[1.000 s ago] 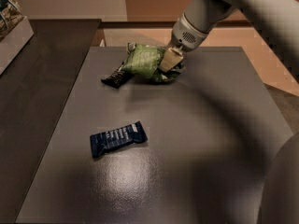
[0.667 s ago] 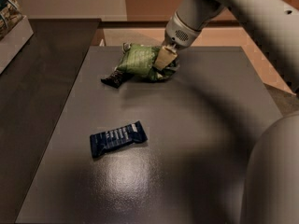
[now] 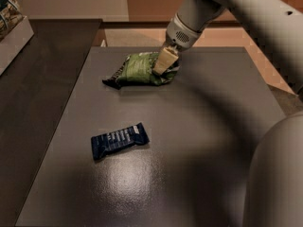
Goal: Move green jalapeno chip bag near rxbar chocolate
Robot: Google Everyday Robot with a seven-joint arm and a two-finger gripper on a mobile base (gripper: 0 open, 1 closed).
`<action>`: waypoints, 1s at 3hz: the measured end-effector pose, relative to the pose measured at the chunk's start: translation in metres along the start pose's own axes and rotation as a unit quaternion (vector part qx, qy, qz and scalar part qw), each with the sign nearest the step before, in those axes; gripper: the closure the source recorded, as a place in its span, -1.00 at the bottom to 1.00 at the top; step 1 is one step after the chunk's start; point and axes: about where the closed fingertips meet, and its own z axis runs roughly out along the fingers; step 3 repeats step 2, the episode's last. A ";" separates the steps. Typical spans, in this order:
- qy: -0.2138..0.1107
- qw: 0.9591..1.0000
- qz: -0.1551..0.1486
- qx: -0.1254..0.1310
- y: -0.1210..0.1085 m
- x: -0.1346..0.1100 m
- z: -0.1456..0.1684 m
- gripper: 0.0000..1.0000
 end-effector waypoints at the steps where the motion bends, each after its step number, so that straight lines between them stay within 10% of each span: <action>1: 0.000 1.000 0.000 -0.001 0.000 -0.001 0.003 -1.00; 3: 0.000 1.000 0.000 -0.001 0.000 -0.001 0.003 -1.00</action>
Offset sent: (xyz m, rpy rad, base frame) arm 0.0004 0.0015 -0.0017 0.0003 0.0016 0.0017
